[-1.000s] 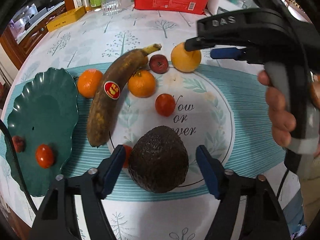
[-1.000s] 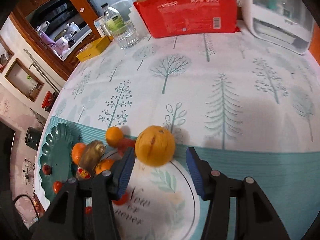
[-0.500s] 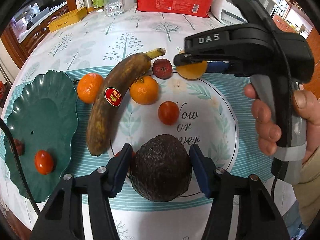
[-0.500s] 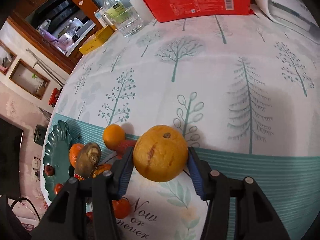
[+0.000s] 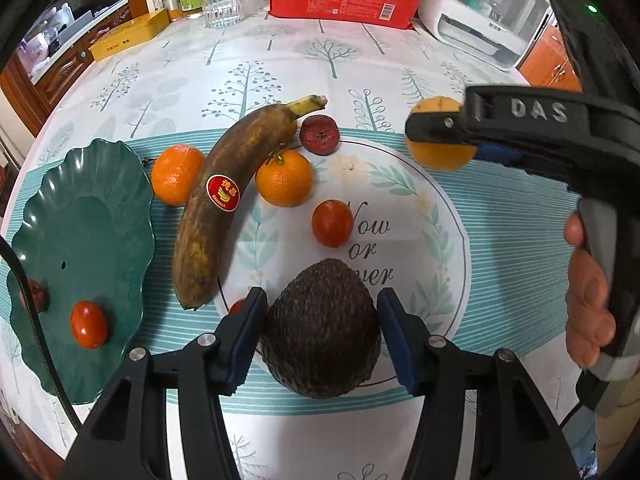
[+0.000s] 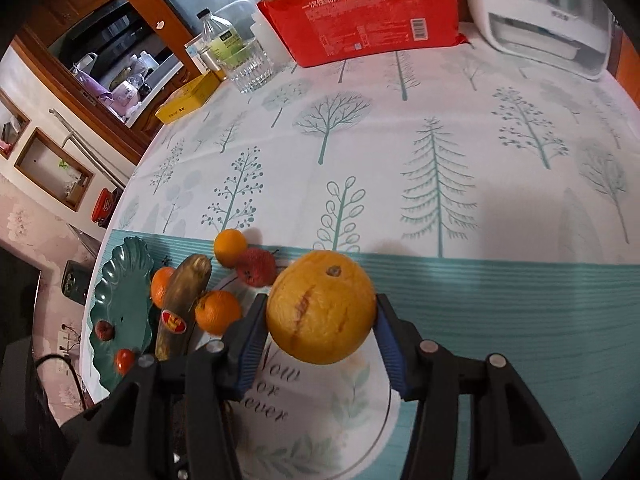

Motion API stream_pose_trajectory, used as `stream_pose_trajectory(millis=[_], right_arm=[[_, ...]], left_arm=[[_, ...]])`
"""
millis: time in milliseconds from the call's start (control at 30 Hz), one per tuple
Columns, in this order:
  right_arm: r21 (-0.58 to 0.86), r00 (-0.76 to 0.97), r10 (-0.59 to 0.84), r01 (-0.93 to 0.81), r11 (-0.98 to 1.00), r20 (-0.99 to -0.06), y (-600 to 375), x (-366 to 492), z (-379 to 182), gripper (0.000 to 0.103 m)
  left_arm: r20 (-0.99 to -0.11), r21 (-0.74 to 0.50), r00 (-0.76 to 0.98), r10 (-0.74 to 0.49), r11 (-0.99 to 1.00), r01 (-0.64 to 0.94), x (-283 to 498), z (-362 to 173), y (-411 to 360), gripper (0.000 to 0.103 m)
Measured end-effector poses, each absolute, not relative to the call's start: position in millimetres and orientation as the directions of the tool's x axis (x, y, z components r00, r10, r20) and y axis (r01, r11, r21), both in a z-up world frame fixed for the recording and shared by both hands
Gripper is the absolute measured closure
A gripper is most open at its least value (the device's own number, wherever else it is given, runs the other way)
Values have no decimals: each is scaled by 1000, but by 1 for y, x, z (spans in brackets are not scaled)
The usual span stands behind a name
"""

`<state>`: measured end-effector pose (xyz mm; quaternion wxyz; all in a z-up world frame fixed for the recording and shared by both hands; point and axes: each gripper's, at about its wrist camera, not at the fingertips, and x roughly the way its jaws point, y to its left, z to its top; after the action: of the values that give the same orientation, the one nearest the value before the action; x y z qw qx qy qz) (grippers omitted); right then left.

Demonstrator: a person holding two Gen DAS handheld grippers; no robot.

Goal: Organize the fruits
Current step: 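Grasp the yellow pear-like fruit with the right tool, then grasp the dark avocado with the left tool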

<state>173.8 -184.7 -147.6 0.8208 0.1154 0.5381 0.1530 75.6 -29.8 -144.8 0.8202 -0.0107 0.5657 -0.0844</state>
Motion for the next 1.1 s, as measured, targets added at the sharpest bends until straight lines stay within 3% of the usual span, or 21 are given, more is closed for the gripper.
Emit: stream_pose_trajectory(millis=[167,233,300,433,533,600,667,1100], right_arm=[[347,391,364,-118,931,-845,-182,154,-130,52],[336,407,355,-120,934,-841,-180,145,-121,52],[320,422,342,-123,939,-840,-176,138,-113,52],[297,419,307,-91,951,-854,-172,129,-113,52],[296,413,295,-63,953,-862,-173,121,-116,52],[294,412,290,-54,954,-864,-174,116,-117,52],[288,410,283,-50,956,-867,-175,111,-118,52],[293,410,272,-14,956,-871,-199,98,-123,52]], left_arm=[[-914,-120,367,-173,980,162,69,-126,-28,59],[-904,-124,384,-187,975,183,68,-117,-24,71],[-893,-125,403,-199,971,203,68,-107,-21,93],[-900,-136,381,-211,967,216,77,-109,-12,93],[-903,-177,353,-243,962,209,79,-113,-5,74],[-903,-209,335,-268,957,203,82,-116,-3,47],[-900,-250,314,-301,949,194,85,-121,-3,34],[-918,-226,275,-287,946,233,104,-154,-51,31]])
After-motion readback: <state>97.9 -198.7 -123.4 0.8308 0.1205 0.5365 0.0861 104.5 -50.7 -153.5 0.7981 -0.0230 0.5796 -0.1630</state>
